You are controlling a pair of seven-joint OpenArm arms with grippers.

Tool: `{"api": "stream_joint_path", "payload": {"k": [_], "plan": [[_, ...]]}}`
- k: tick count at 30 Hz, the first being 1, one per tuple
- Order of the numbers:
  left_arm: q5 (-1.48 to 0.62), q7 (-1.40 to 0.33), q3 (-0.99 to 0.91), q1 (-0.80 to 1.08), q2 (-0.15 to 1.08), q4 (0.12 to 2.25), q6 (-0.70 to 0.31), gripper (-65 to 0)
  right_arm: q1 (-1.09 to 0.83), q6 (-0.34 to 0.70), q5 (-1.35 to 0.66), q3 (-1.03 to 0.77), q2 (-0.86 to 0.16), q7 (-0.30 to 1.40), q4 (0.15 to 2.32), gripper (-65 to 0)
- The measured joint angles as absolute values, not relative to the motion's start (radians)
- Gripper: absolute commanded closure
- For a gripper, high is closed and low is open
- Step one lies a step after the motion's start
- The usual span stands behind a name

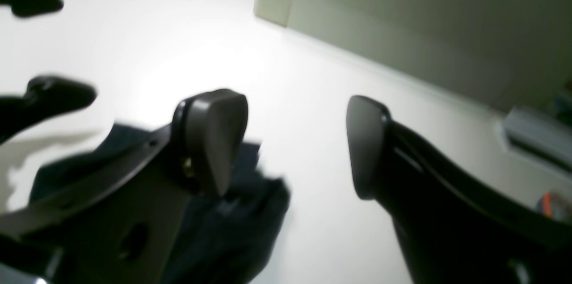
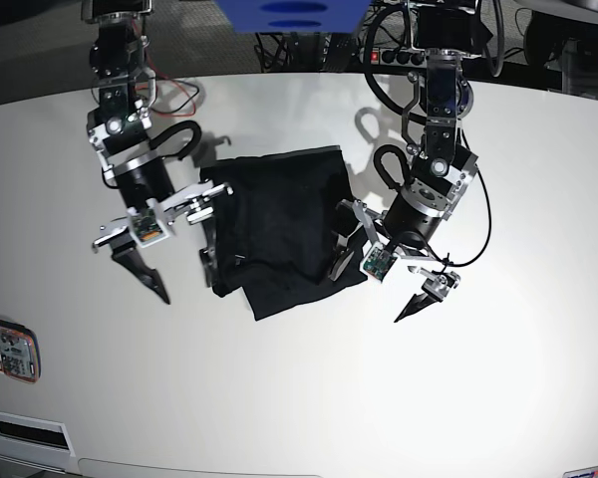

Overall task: Fold the T-shirt properly
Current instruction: 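Release the shirt and open both grippers above it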

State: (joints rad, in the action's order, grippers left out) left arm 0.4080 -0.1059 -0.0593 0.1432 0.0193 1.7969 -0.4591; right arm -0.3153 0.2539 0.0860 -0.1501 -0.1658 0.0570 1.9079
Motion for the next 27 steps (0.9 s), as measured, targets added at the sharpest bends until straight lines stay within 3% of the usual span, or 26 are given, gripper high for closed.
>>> {"api": "stream_joint_path", "payload": {"k": [15, 20, 27], "plan": [[0.406, -0.110, -0.056, 0.162, 0.012, 1.784, -0.459, -65.0, -0.352, 0.250, 0.086, -0.228, -0.166, 0.065, 1.907, -37.7], [0.405, -0.228, -0.056, 0.159, 0.015, 1.768, -0.458, -65.0, -0.383, 0.251, 0.087, -0.228, -0.166, 0.074, 1.907, -37.7], [0.392, -0.241, -0.030, 0.162, 0.071, 1.769, -0.461, -65.0, -0.400, 0.246, 0.087, -0.295, -0.166, 0.066, 1.908, -37.7]]}}
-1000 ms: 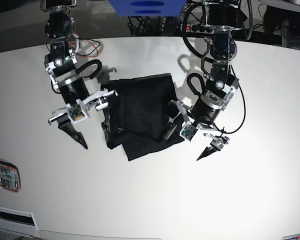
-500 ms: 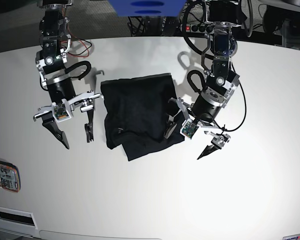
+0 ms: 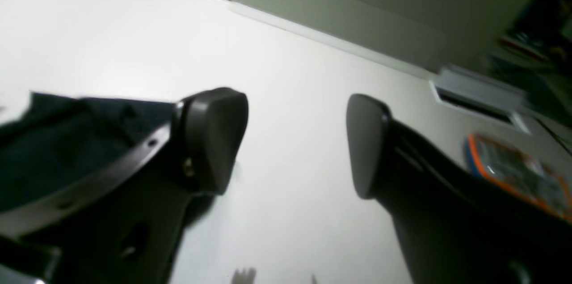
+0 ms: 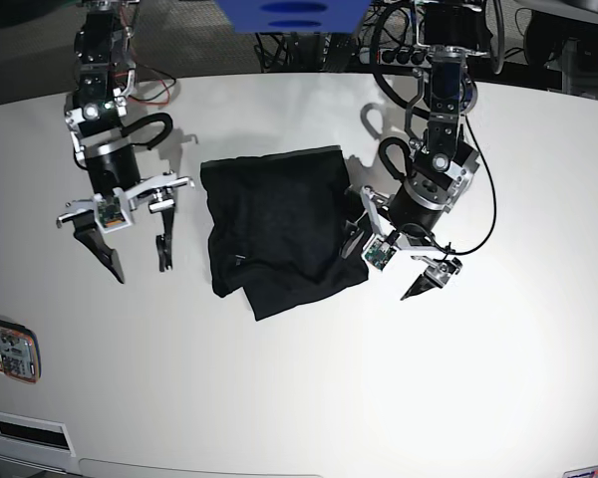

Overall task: Fold the T-shirt properly
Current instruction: 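Release the shirt and open both grippers above it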

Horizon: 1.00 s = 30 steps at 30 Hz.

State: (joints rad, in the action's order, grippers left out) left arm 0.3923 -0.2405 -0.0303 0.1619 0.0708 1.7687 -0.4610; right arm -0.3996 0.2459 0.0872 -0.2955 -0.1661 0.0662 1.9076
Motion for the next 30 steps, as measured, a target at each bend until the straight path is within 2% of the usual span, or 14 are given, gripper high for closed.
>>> {"api": "stream_joint_path", "payload": {"k": [7, 12, 16, 19, 24, 27, 30], "plan": [[0.181, -0.246, -0.025, 0.172, 0.153, 1.764, -0.463, -65.0, -0.424, 0.246, 0.090, -0.353, -0.167, 0.062, 1.909, -37.7], [0.134, -0.300, -0.025, 0.176, 0.217, 1.752, -0.463, -65.0, -0.434, 0.251, 0.090, -0.354, -0.164, 0.060, 1.909, -37.7], [0.129, -0.296, -0.028, 0.179, 0.244, 1.752, -0.562, -65.0, -0.466, 0.245, 0.090, -0.376, -0.164, 0.064, 1.914, -37.7], [0.123, -0.302, -0.041, 0.193, 0.232, 1.761, -0.558, -65.0, -0.458, 0.255, 0.090, -0.372, -0.163, 0.057, 1.914, -37.7], [-0.112, -0.297, -0.106, 0.186, 0.244, 1.839, -0.539, -65.0, -0.496, 0.248, 0.087, -0.388, -0.163, 0.054, 1.918, -37.7], [-0.265, -0.313, -0.096, 0.189, 0.328, 1.847, -0.547, -65.0, -0.550, 0.248, 0.091, -0.401, -0.163, 0.056, 1.916, -37.7], [-0.376, -0.368, -0.094, 0.187, 0.416, 1.838, -0.564, -65.0, -0.561, 0.259, 0.088, -0.460, -0.159, -0.022, 1.917, -37.7]]}}
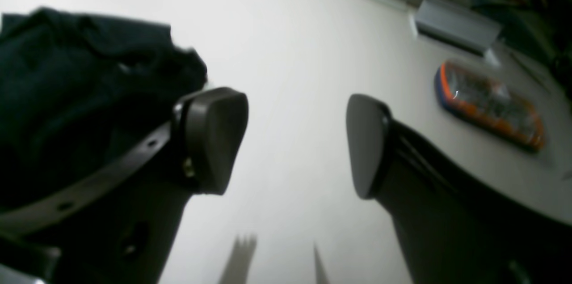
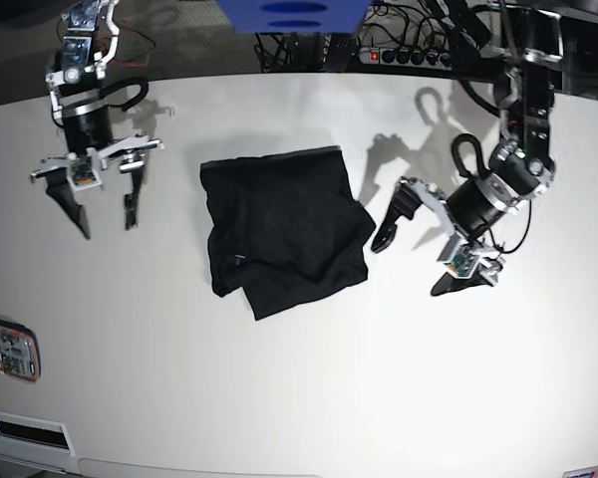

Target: Fold the T-shirt properly

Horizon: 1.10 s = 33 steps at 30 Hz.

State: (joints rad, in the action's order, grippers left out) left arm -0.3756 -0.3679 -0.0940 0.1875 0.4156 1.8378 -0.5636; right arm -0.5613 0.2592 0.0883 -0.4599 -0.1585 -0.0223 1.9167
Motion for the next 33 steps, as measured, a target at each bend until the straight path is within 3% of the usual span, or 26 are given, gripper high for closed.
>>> {"api": "stream_joint_path", "payload": {"k": [6, 13, 17, 20, 27, 33], "plan": [[-0.424, -0.360, -0.122, 0.189, 0.434, 1.839, -0.644, -65.0, -0.649, 0.247, 0.088, -0.558, -0.160, -0.037, 1.917, -37.7], [-0.426, -0.350, -0.387, 0.267, 0.319, 1.848, -0.625, -65.0, -0.778, 0.244, 0.088, -0.607, -0.136, -0.043, 1.919, -37.7], [-0.420, -0.358, -0.427, 0.399, 0.311, 1.882, -0.627, -65.0, -0.836, 0.258, 0.102, -0.598, -0.123, -0.038, 1.916, -37.7], [-0.430, -0.333, -0.485, 0.607, 0.313, 1.968, -0.635, -65.0, -0.916, 0.248, 0.127, -0.596, -0.138, -0.060, 1.924, -37.7], [-0.426, -0.057, -0.528, 0.883, 0.380, 1.987, -0.629, -65.0, -1.025, 0.247, 0.139, -0.597, -0.136, -0.062, 1.923, -37.7], [-0.267, 0.109, -0.527, 0.995, 0.372, 1.979, -0.631, -65.0, -1.082, 0.248, 0.146, -0.596, -0.133, -0.057, 1.916, -37.7]]}}
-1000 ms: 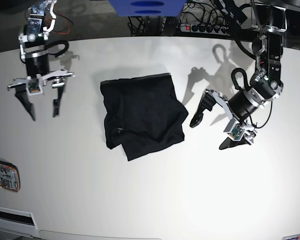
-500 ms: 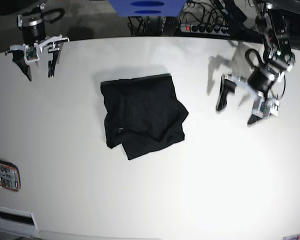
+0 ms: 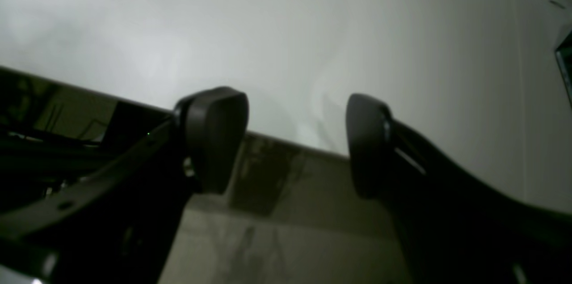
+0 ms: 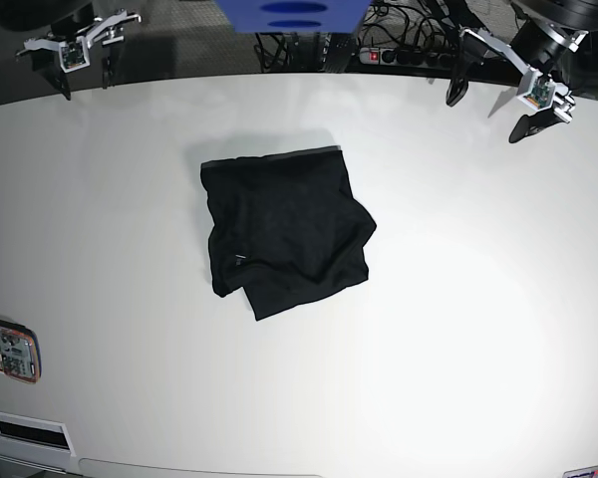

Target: Fold the T-shirt properly

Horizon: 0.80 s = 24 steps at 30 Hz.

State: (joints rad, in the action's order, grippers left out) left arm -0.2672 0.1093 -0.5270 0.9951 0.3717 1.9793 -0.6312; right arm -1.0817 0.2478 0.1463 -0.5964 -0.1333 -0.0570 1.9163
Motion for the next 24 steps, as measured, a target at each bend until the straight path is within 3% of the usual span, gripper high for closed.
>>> {"api": "stream_joint_path", "payload": {"k": [5, 10, 18, 24], "plan": [[-0.095, 0.110, -0.524, 1.093, 0.374, 1.979, -0.627, -65.0, -1.170, 0.257, 0.144, -0.569, -0.133, -0.045, 1.913, -37.7], [0.059, 0.253, -0.450, 1.170, 0.397, 1.980, -0.626, -65.0, -1.206, 0.249, 0.142, -0.567, -0.141, -0.053, 1.908, -37.7], [0.193, 0.330, -0.350, 1.189, 0.414, 1.832, -0.625, -65.0, -1.224, 0.251, 0.142, -0.474, -0.138, -0.047, 1.745, -37.7], [0.278, 0.356, -0.306, 1.188, 0.443, 1.682, -0.518, -65.0, -1.207, 0.246, 0.136, -0.419, -0.140, -0.065, 1.579, -37.7]]}}
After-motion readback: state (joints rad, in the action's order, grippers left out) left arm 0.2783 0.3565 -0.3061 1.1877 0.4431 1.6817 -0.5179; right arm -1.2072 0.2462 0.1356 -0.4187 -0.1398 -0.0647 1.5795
